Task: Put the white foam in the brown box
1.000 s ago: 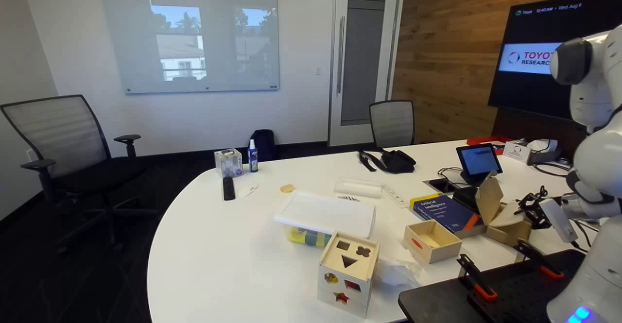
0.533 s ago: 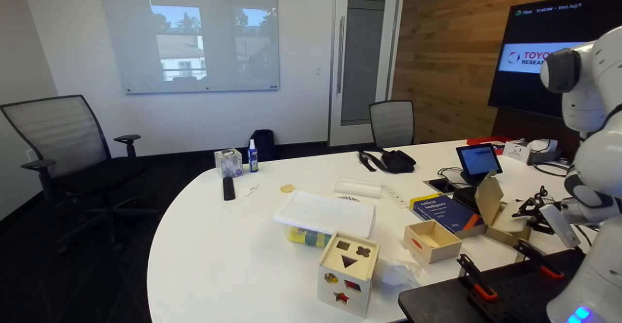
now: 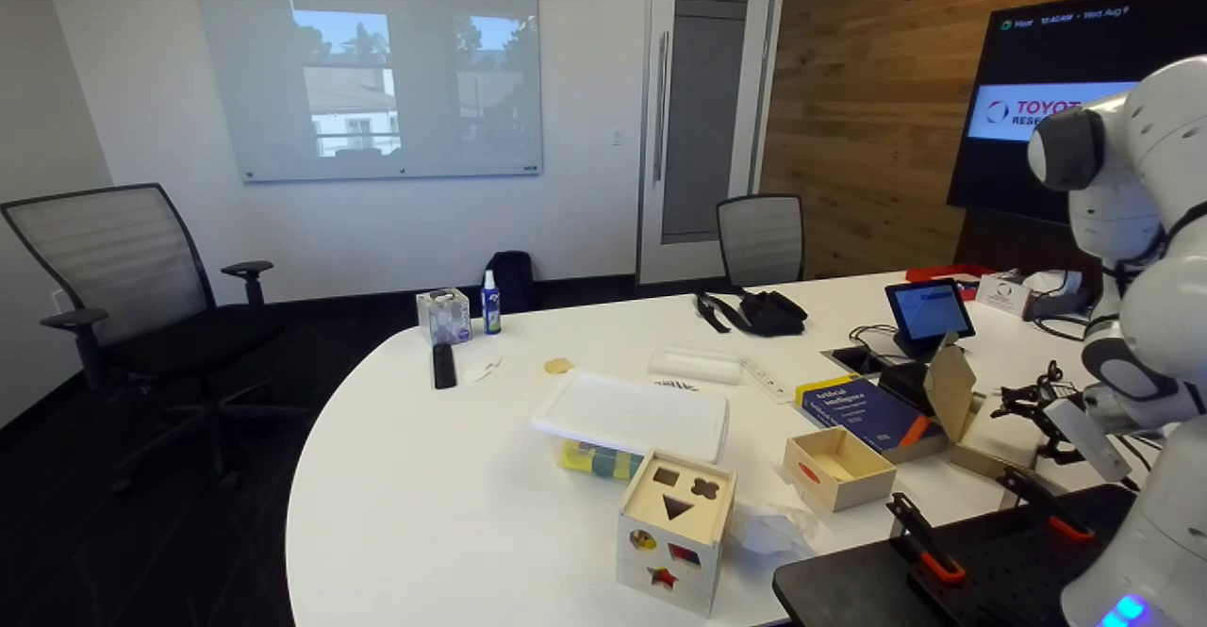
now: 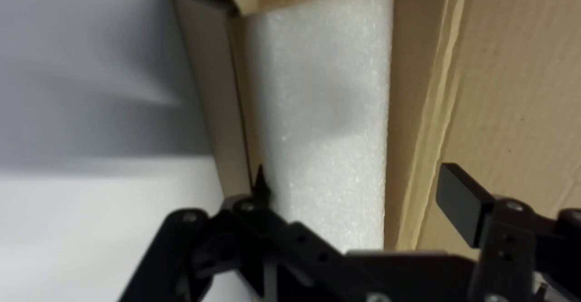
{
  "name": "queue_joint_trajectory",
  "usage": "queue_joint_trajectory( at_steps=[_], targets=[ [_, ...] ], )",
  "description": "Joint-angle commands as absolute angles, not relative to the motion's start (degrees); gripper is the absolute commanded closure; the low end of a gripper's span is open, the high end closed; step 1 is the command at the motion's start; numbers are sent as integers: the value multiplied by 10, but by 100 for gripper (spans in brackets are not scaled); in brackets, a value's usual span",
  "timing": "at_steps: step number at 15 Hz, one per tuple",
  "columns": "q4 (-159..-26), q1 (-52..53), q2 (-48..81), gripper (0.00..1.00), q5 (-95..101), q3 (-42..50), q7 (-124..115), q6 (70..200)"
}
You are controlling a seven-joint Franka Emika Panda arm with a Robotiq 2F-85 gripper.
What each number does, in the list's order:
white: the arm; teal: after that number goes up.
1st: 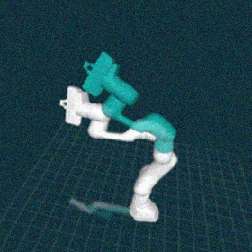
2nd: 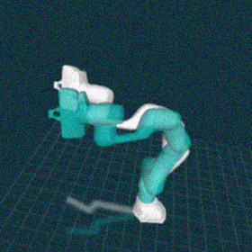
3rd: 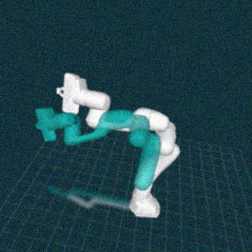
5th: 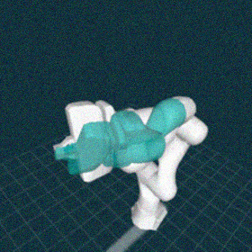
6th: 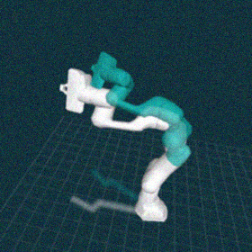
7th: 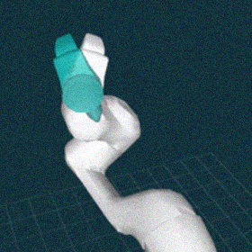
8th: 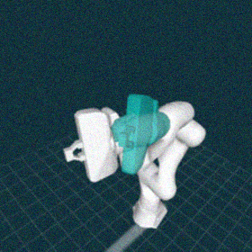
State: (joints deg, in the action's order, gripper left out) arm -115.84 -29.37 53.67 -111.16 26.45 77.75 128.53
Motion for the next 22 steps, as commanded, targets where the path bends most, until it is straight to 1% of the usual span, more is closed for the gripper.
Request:
queue_joint_trajectory(
  at_steps=[1, 8, 22],
  targets=[
    [-1147, -256, 546, 0, -1084, 280, 731, 1337],
    [-1134, -237, 553, 0, -997, 273, 664, 1400],
    [-1150, -208, 484, 0, -865, 256, 458, 1546]
  ],
)
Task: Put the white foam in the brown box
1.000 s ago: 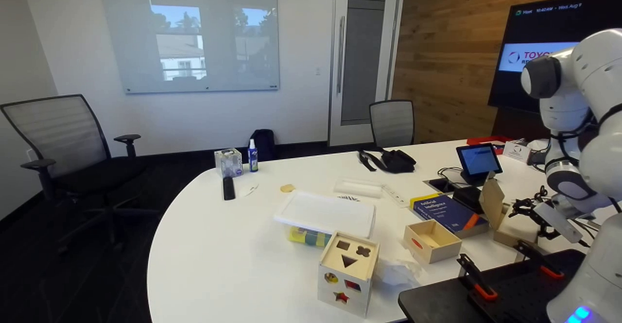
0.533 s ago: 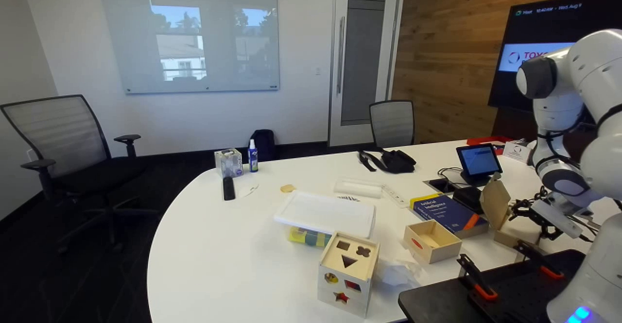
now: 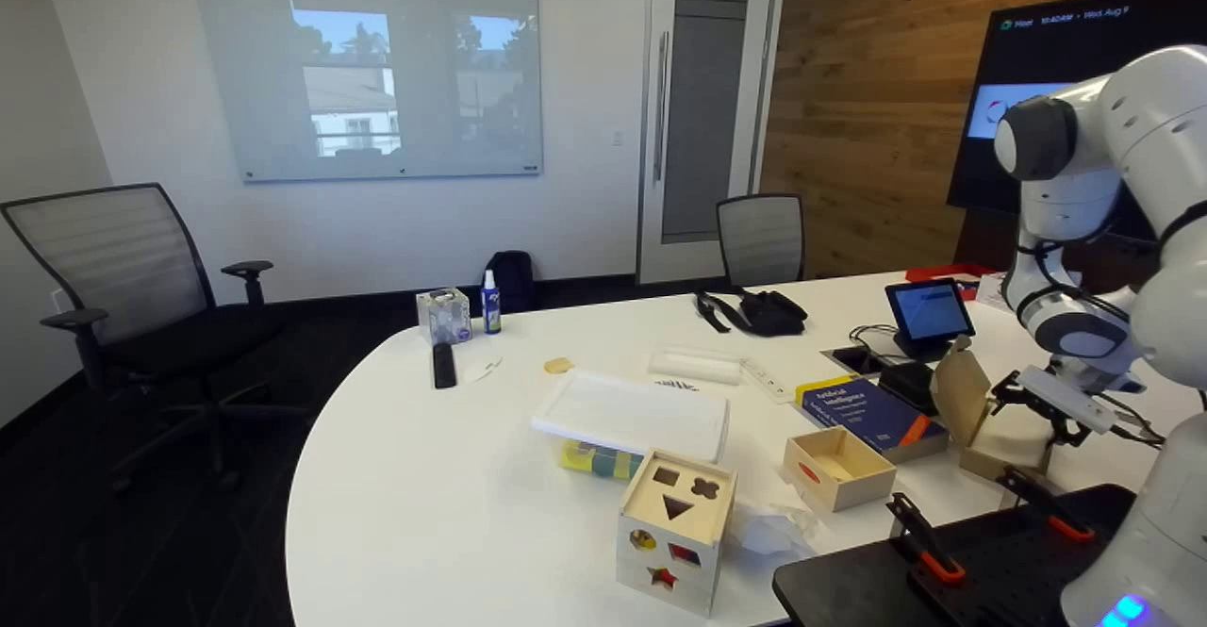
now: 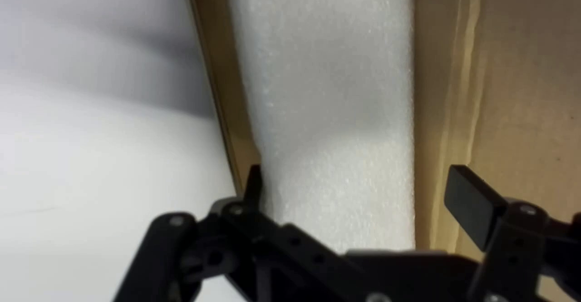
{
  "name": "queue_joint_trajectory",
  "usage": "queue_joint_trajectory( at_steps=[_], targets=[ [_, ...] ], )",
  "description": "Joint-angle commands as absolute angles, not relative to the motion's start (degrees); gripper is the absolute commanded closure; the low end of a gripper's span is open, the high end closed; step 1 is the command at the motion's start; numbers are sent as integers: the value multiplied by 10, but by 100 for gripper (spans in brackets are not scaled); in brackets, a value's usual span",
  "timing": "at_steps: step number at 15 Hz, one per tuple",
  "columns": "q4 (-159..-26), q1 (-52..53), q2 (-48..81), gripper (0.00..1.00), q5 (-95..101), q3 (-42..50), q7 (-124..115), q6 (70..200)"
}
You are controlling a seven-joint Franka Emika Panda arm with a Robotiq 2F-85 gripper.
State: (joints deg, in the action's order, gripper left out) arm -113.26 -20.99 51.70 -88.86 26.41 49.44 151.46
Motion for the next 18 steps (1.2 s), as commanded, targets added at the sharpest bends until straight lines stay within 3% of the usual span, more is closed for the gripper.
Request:
queue_joint_trajectory(
  at_steps=[1, 18],
  targets=[
    [-1152, -209, 478, 0, -858, 254, 451, 1555],
    [-1173, -194, 447, 0, -835, 299, 458, 1592]
  ],
)
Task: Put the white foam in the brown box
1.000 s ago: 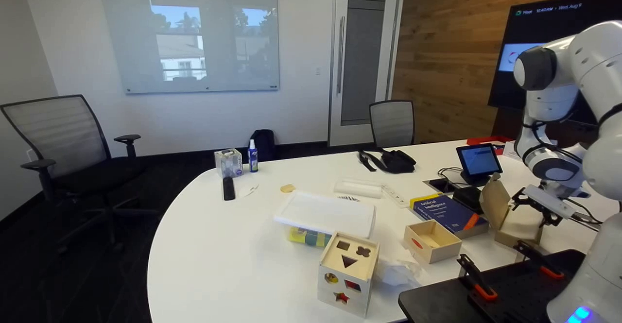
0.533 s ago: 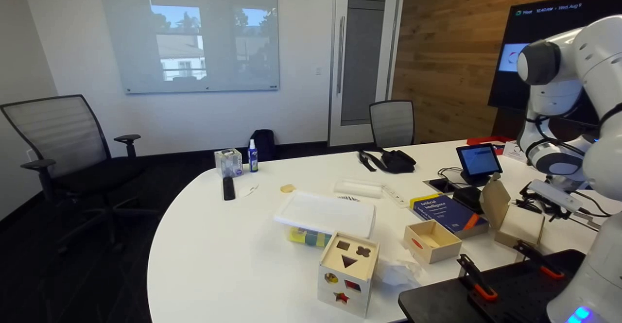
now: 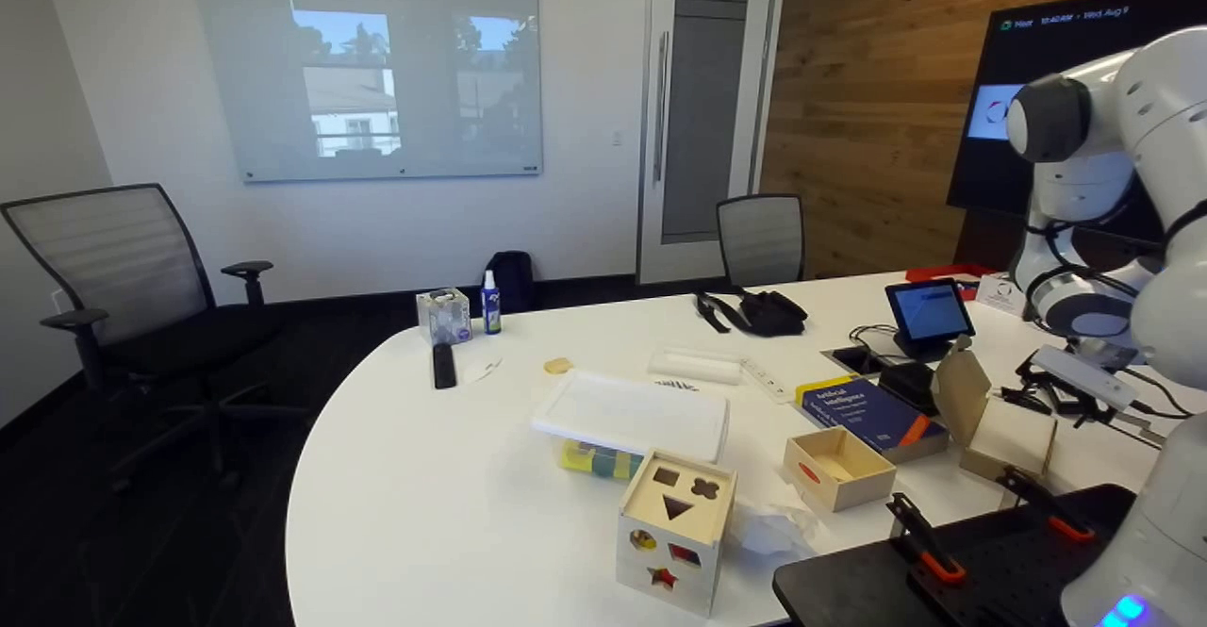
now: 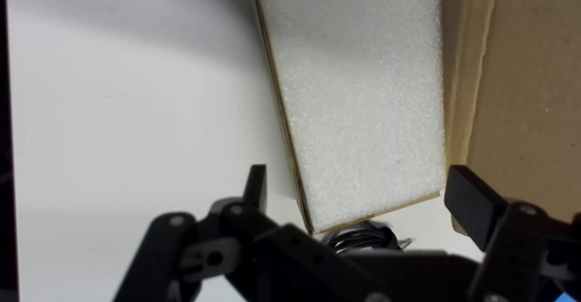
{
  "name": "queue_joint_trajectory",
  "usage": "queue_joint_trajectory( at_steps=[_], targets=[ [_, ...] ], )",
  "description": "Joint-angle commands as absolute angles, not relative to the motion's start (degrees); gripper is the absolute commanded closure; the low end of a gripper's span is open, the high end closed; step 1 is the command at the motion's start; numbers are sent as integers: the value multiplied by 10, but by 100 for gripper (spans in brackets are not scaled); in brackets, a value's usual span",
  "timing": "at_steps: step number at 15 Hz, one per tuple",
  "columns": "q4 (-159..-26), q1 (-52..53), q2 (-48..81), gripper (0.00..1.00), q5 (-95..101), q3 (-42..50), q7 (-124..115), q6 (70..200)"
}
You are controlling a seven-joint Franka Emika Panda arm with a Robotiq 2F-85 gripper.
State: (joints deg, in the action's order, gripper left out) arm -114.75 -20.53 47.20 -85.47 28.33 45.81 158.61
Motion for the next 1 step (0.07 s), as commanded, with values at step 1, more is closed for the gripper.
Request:
queue_joint_trajectory(
  at_steps=[1],
  targets=[
    [-1174, -194, 445, 0, -833, 302, 462, 1593]
  ],
)
